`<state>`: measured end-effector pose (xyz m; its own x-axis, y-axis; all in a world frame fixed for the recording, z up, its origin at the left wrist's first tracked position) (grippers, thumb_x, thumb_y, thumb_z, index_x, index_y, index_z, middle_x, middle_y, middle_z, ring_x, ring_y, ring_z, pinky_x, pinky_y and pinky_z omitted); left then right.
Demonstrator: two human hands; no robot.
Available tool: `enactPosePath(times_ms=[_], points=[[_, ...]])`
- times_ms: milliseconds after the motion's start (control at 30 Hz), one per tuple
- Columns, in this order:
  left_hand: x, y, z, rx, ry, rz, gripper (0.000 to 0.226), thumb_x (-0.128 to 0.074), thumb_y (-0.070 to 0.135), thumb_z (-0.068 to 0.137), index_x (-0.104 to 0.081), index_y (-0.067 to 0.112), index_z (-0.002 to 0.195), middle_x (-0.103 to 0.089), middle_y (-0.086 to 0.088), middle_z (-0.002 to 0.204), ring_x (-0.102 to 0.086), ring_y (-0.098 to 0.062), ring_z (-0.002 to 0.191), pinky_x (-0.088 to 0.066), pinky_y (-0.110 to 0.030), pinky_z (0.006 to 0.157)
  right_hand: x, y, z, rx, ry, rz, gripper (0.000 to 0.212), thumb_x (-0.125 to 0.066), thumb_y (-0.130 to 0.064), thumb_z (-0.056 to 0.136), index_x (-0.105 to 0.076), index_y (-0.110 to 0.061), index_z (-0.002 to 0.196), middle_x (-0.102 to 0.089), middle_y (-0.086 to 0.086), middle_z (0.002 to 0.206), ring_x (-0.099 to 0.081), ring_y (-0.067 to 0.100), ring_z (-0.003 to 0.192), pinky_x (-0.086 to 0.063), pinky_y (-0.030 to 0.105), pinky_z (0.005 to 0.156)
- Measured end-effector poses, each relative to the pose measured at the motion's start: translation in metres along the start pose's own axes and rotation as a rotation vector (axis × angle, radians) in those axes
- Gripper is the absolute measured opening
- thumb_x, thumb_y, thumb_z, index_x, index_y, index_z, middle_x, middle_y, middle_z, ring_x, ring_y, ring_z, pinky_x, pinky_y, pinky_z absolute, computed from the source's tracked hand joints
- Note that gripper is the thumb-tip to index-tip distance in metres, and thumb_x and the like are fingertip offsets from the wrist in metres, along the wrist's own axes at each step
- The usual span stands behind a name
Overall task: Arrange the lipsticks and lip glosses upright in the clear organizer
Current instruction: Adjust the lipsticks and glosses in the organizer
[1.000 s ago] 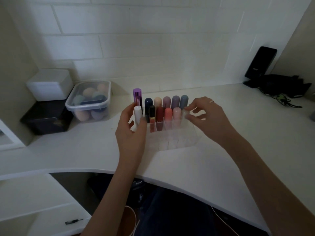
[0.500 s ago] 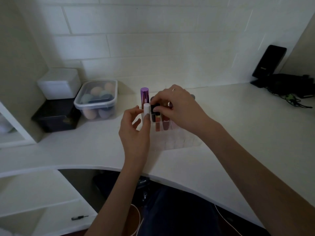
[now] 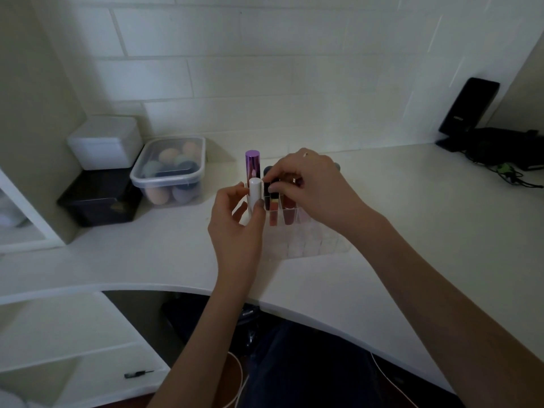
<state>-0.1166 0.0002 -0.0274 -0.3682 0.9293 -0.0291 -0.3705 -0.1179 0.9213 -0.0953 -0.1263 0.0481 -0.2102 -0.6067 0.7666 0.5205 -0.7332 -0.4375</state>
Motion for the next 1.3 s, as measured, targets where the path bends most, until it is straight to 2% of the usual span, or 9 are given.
enactPosePath(times_ms=[367,533,600,667,733,833,1000,1200,1300], points=[[0.006,-0.001,-0.002,0.036,-0.006,0.034,0.025,-0.066,0.021,0.087,-0.054,0.018,0.108,-0.060,0.014,0.106,-0.059,-0.001,0.104,-0.049,-0.017,0.092,0.009,0.003,-0.008,-0.003,0.056,0.102,0.018,-0.068,-0.018,0.081,-0.069,-0.019,0.099,-0.067,0.001,0.092,-0.057,0.015,0.087,-0.043,0.021,0.078],[0.019,-0.009,-0.020,0.171,-0.215,0.168,0.052,-0.069,0.027,0.083,-0.040,0.023,0.126,-0.045,0.007,0.131,-0.044,-0.006,0.119,-0.041,-0.027,0.104,0.045,0.052,-0.056,-0.309,0.537,0.227,0.019,-0.052,-0.018,0.092,-0.063,-0.021,0.107,-0.059,-0.007,0.102,-0.056,-0.002,0.081,-0.038,0.001,0.071],[0.013,-0.009,-0.028,0.171,-0.411,0.322,0.072,-0.073,0.035,0.077,-0.033,0.027,0.137,-0.041,0.012,0.133,-0.039,-0.003,0.117,-0.038,-0.024,0.098,0.029,0.082,-0.073,-0.565,0.451,0.252,0.027,-0.044,-0.023,0.096,-0.057,-0.018,0.120,-0.057,-0.004,0.113,-0.055,0.005,0.090,-0.038,0.002,0.078],[0.004,-0.004,-0.033,0.091,-0.525,0.385,0.070,-0.077,0.032,0.073,-0.036,0.039,0.129,-0.044,0.026,0.118,-0.045,0.007,0.104,-0.036,-0.008,0.088,0.001,0.095,-0.083,-0.705,0.238,0.370,0.034,-0.038,-0.031,0.098,-0.055,-0.018,0.124,-0.060,-0.002,0.118,-0.057,0.015,0.103,-0.045,0.026,0.094],[0.000,-0.001,-0.033,0.037,-0.508,0.362,0.061,-0.076,0.020,0.075,-0.036,0.050,0.109,-0.046,0.033,0.098,-0.047,0.015,0.089,-0.037,0.005,0.071,-0.011,0.087,-0.085,-0.693,0.159,0.403,0.035,-0.034,-0.035,0.098,-0.058,-0.019,0.118,-0.063,0.000,0.112,-0.059,0.018,0.101,-0.047,0.034,0.087],[0.003,-0.004,-0.025,0.025,-0.445,0.301,0.056,-0.073,0.010,0.077,-0.042,0.046,0.106,-0.049,0.034,0.096,-0.050,0.017,0.087,-0.036,0.010,0.070,-0.012,0.079,-0.077,-0.632,0.204,0.393,0.031,-0.035,-0.035,0.098,-0.062,-0.021,0.107,-0.066,0.001,0.105,-0.061,0.019,0.096,-0.049,0.035,0.082],[0.002,-0.014,0.012,-0.004,-0.425,0.338,0.053,-0.069,0.000,0.076,-0.047,0.041,0.100,-0.055,0.026,0.095,-0.055,0.010,0.085,-0.040,0.001,0.071,-0.029,0.094,-0.043,-0.665,0.234,0.466,0.030,-0.039,-0.024,0.094,-0.066,-0.018,0.104,-0.070,0.004,0.102,-0.063,0.020,0.094,-0.051,0.036,0.082],[-0.018,-0.044,0.063,-0.028,-0.377,0.384,0.050,-0.065,0.003,0.077,-0.050,0.013,0.124,-0.060,-0.004,0.122,-0.058,-0.020,0.112,-0.051,-0.039,0.094,-0.046,0.122,0.021,-0.675,0.236,0.454,0.031,-0.039,-0.020,0.091,-0.068,-0.013,0.098,-0.069,0.008,0.097,-0.061,0.023,0.086,-0.046,0.032,0.073],[-0.035,-0.054,0.083,-0.037,-0.349,0.378,0.056,-0.056,0.000,0.085,-0.037,0.009,0.136,-0.052,-0.011,0.133,-0.052,-0.024,0.120,-0.048,-0.031,0.099,-0.050,0.139,0.048,-0.682,0.263,0.439,0.030,-0.043,-0.018,0.089,-0.069,-0.011,0.101,-0.068,0.009,0.099,-0.061,0.024,0.090,-0.046,0.034,0.078]])
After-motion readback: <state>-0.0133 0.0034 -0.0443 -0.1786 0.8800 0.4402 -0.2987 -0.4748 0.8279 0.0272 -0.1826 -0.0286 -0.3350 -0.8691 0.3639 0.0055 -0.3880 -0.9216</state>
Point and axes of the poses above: each hand's wrist, its own z-axis towards the middle knuckle, its own x-axis out of the back of the hand, y = z × x, the point moved 7 cm from there along z, towards the middle knuckle
